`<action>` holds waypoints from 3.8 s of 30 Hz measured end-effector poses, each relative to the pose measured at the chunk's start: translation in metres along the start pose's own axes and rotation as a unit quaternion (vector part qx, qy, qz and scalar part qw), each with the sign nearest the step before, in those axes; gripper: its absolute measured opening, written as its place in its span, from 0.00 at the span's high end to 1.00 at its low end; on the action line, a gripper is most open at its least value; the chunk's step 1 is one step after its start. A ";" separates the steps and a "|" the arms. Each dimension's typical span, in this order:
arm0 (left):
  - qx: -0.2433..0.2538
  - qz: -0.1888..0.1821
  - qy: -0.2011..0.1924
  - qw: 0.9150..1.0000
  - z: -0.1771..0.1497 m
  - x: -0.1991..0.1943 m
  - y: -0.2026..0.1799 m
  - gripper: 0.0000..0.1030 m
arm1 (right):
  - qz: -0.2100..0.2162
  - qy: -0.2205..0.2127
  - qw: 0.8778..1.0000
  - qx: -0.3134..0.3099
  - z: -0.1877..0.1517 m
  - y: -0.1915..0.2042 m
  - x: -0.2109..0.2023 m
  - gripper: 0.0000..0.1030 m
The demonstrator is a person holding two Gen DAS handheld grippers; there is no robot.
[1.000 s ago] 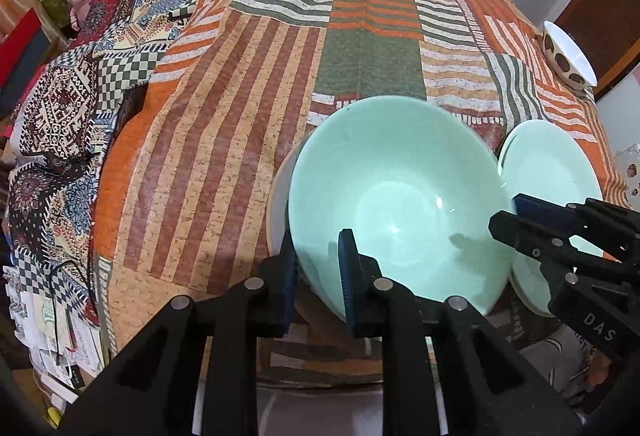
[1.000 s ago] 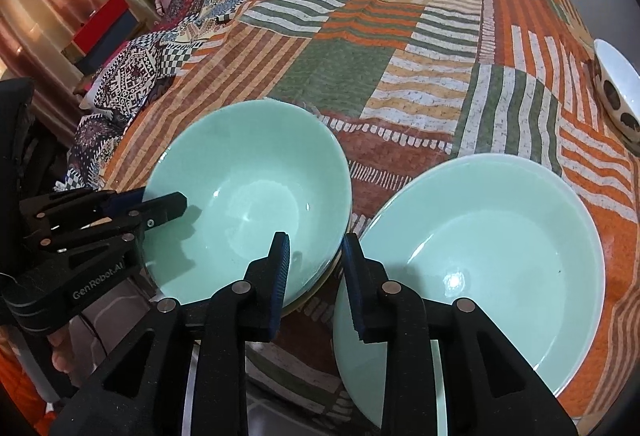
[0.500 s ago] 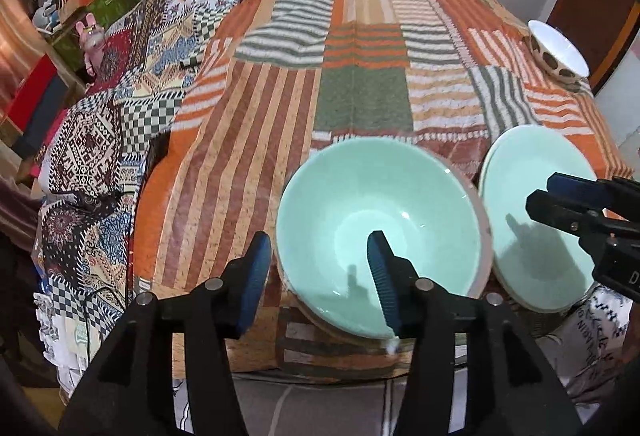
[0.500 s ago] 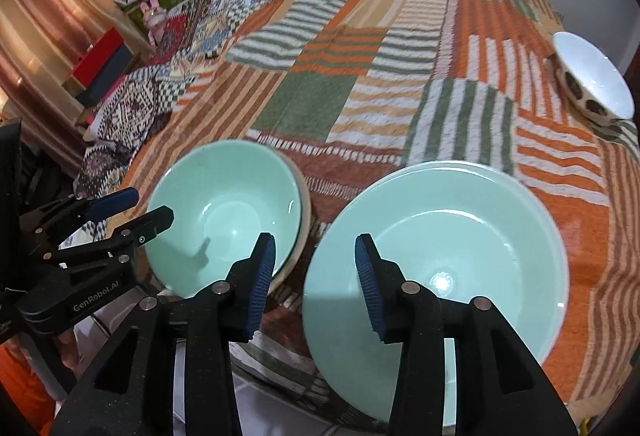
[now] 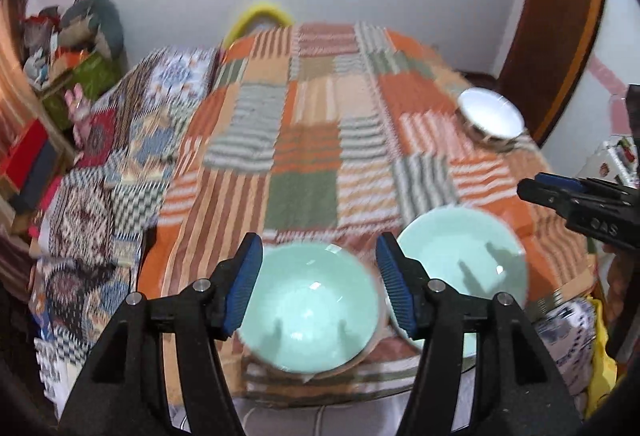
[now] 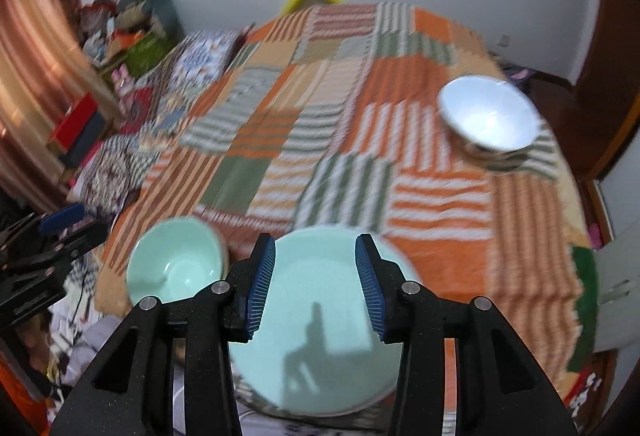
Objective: Organize plates and bowls
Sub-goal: 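Move both tools toward the white bowl with the dotted rim, then close both tools on the white bowl rim and lift it, then carry the white bowl with both tools over the nested bowls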
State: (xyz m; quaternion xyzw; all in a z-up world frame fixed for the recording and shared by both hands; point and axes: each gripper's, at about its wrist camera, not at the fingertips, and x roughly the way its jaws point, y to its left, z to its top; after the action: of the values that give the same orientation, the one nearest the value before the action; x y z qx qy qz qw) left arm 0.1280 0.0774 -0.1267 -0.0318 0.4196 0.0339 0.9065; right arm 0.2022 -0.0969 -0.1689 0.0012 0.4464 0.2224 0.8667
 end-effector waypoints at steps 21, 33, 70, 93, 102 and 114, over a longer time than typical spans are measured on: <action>0.019 -0.065 -0.061 0.996 0.087 0.029 -0.043 0.42 | -0.095 -0.056 0.988 0.107 0.063 -0.130 0.003 0.55; 0.038 -0.095 -0.031 0.994 0.105 0.116 -0.058 0.42 | -0.125 -0.020 0.972 0.196 0.068 -0.198 0.072 0.55; 0.019 -0.145 0.098 0.984 0.096 0.247 -0.120 0.42 | -0.014 0.053 0.996 0.075 0.030 -0.152 0.112 0.80; 0.049 -0.145 0.098 0.983 0.089 0.259 -0.145 0.88 | -0.005 0.042 0.995 0.092 0.032 -0.149 0.104 0.81; 0.038 -0.142 0.087 0.985 0.088 0.227 -0.134 0.88 | 0.003 0.027 0.995 0.093 0.034 -0.135 0.084 0.81; 0.027 -0.126 0.044 0.991 0.083 0.149 -0.105 0.87 | 0.023 -0.007 0.997 0.072 0.036 -0.096 0.042 0.81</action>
State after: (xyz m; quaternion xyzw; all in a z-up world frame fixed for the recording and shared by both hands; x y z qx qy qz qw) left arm 0.2963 -0.0148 -0.1836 -0.0619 0.4525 -0.0934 0.8847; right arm 0.2882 -0.1598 -0.1991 0.0751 0.4550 0.2093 0.8623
